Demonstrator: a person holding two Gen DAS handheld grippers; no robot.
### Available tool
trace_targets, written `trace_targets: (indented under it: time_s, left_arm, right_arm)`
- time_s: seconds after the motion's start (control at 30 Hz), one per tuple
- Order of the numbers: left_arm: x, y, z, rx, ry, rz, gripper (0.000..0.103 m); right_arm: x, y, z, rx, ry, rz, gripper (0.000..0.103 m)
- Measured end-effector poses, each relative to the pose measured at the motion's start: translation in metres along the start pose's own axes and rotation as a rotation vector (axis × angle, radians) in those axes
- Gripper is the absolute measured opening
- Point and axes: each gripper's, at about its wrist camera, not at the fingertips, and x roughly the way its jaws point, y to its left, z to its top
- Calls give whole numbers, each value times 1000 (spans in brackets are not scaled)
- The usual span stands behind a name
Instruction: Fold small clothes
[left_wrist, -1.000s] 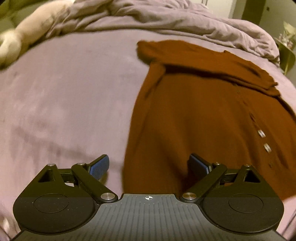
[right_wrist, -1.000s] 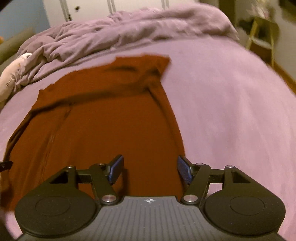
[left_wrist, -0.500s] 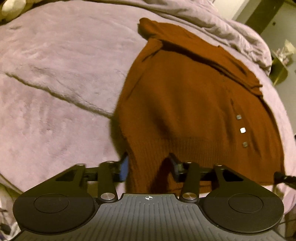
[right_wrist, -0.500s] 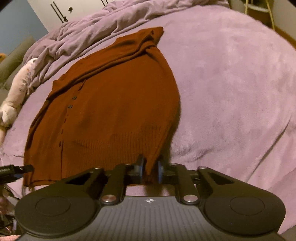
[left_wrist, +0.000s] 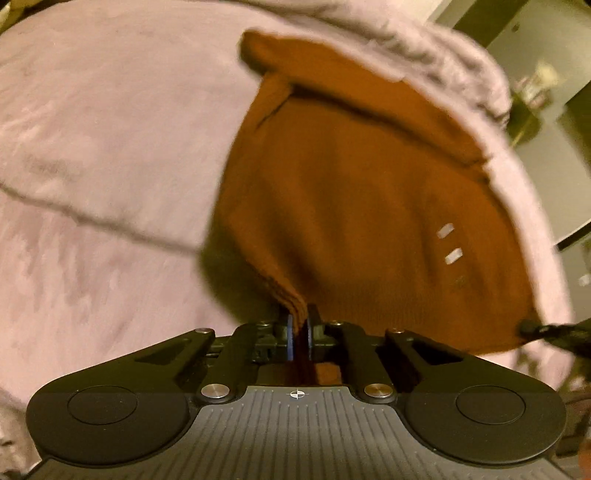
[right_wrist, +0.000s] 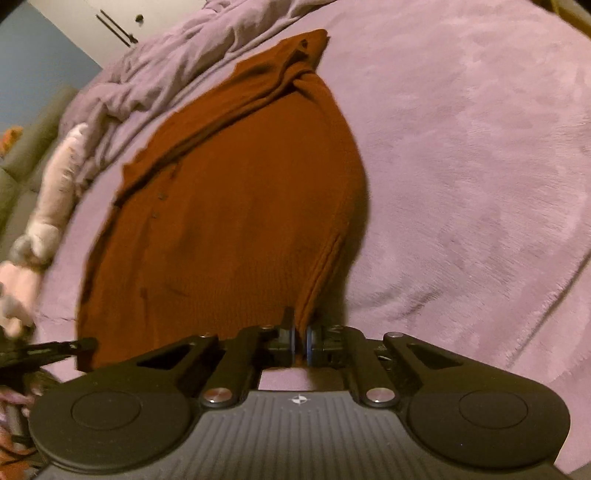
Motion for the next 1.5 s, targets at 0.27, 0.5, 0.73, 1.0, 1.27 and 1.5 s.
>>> trace_targets:
  time_s: [0.27,0.5,0.73,1.0,1.27,1.5]
  left_arm:
    - [-26,-14,85,-36,-274,-75,8]
    - [29,-9,146,-82,-364,67,9]
    - [43,15,144,-26,-407,161,41]
    - [74,26,157,70,-268,67,73]
    - [105,15,162,108,-185,56,33]
    - [75,-2,159,127,-247,108,11]
  right_arm:
    - [-12,27,84,6,-160,131,4]
    - [34,63,164,-125,-293,-3,4]
    - [61,45,180,-172,-348,-73,42]
    - [86,41,184,-406,-261,-177,52]
    - [112,65,187,-567,-195,-193,6]
    - [100,80,171,-660,-253,-212,5]
